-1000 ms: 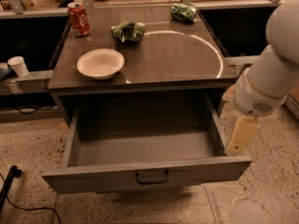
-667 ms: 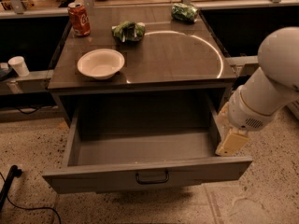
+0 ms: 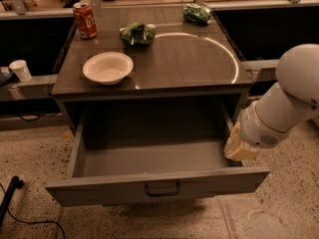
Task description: Close top drawer
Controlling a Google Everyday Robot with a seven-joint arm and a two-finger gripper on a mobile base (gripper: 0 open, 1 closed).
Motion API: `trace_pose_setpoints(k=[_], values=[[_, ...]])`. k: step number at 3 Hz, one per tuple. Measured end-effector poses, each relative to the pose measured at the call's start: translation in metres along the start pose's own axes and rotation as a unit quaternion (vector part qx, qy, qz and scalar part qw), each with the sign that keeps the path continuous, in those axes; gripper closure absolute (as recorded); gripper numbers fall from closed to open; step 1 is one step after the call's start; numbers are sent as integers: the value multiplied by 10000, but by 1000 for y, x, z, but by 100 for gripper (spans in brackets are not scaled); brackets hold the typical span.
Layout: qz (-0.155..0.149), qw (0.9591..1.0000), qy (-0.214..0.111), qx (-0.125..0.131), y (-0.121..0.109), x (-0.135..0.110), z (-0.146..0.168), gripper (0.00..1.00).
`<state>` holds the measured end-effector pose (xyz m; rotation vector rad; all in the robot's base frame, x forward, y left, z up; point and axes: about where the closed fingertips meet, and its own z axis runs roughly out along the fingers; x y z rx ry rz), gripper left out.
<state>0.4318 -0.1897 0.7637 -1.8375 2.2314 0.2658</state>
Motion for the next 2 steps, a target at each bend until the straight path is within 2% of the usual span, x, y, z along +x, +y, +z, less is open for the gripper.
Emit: trace_pose_setpoints(k=[1,2], values=[[-84,9996,-33,-276,16,-2,16,100],[-193,9987,13,-464,32,-3,41,100]])
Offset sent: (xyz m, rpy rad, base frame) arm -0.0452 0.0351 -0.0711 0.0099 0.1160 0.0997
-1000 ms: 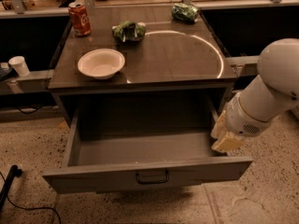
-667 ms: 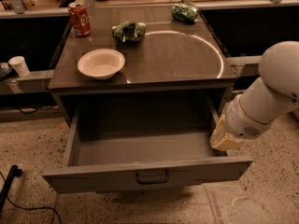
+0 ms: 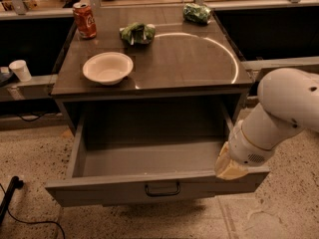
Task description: Close top drawer
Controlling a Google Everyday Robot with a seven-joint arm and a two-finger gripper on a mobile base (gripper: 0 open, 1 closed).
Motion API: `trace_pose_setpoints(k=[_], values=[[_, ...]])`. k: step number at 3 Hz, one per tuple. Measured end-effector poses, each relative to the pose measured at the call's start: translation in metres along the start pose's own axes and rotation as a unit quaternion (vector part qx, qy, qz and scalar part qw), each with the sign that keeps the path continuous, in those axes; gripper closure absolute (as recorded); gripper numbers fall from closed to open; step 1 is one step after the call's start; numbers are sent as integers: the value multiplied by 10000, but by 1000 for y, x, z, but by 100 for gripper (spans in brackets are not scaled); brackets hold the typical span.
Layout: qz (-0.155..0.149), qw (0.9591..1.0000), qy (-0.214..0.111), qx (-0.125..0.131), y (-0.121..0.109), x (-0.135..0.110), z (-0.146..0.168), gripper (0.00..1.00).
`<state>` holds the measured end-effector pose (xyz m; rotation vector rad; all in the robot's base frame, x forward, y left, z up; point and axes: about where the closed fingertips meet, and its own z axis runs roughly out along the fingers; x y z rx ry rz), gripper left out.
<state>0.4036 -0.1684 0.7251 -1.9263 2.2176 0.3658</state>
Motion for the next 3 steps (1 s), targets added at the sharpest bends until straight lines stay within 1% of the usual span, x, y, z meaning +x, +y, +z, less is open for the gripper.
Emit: trace_pose_setpoints(k=[2,3], values=[[-132,9995,180,-241,15,-1,35,100],[-93,9989,313,-332,17,0,51,77]])
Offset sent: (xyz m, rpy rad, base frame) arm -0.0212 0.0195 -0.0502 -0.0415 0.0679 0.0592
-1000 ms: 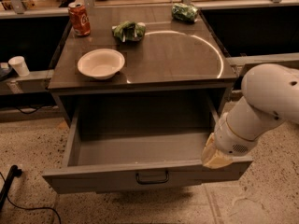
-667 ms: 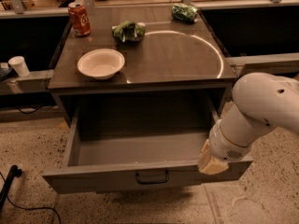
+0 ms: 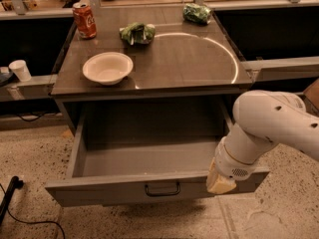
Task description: Close top drawer
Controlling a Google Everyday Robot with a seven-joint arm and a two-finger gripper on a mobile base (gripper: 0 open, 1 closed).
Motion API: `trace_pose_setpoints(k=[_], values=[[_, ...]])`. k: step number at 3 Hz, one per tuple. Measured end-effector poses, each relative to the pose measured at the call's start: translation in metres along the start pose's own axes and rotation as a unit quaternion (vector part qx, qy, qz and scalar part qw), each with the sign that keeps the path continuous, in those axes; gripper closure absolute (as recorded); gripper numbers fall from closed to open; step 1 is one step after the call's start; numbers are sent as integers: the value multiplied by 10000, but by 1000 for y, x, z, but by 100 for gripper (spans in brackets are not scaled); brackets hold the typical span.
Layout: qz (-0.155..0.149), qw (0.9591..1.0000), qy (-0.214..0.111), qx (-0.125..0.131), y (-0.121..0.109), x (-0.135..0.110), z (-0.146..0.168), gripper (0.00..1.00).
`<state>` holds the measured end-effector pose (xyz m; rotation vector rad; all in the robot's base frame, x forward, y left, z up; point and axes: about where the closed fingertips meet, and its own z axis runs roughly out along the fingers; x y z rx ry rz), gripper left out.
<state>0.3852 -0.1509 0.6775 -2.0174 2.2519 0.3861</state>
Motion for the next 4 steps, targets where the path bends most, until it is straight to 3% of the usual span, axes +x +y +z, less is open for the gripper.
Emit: trace_pose_setpoints(k=[3,4], values=[[39,10000,58,-20,0,1,7,0],[53,10000,56,22,-2,0,7,4]])
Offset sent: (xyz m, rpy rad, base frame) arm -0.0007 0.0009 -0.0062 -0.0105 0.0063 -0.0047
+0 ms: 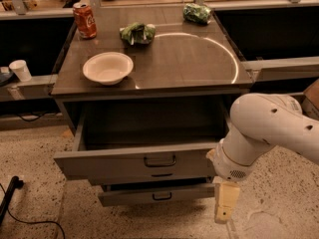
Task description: Close top drawer
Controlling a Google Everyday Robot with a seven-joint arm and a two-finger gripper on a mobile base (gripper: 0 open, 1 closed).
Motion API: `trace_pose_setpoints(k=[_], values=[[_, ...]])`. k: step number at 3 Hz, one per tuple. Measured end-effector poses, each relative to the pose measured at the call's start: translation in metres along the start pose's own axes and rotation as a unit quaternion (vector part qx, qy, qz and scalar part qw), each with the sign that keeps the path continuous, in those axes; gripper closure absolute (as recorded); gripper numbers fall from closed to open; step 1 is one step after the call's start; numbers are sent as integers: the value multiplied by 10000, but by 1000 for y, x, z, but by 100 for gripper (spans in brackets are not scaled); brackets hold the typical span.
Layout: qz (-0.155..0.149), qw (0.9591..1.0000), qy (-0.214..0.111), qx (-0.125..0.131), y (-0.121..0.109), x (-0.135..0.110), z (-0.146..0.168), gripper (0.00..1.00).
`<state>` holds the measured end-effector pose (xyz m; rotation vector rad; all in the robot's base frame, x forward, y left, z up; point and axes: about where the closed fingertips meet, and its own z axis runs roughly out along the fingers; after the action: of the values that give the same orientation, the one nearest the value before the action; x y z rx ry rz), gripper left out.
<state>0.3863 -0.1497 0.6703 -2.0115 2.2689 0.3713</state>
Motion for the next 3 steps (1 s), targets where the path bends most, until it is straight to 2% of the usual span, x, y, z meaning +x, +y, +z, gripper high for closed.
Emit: trace_pose_setpoints(k=[1,3], values=[[29,10000,-3,94,-5,-1,1,27],[88,9982,-237,553,-51,-6,11,73]])
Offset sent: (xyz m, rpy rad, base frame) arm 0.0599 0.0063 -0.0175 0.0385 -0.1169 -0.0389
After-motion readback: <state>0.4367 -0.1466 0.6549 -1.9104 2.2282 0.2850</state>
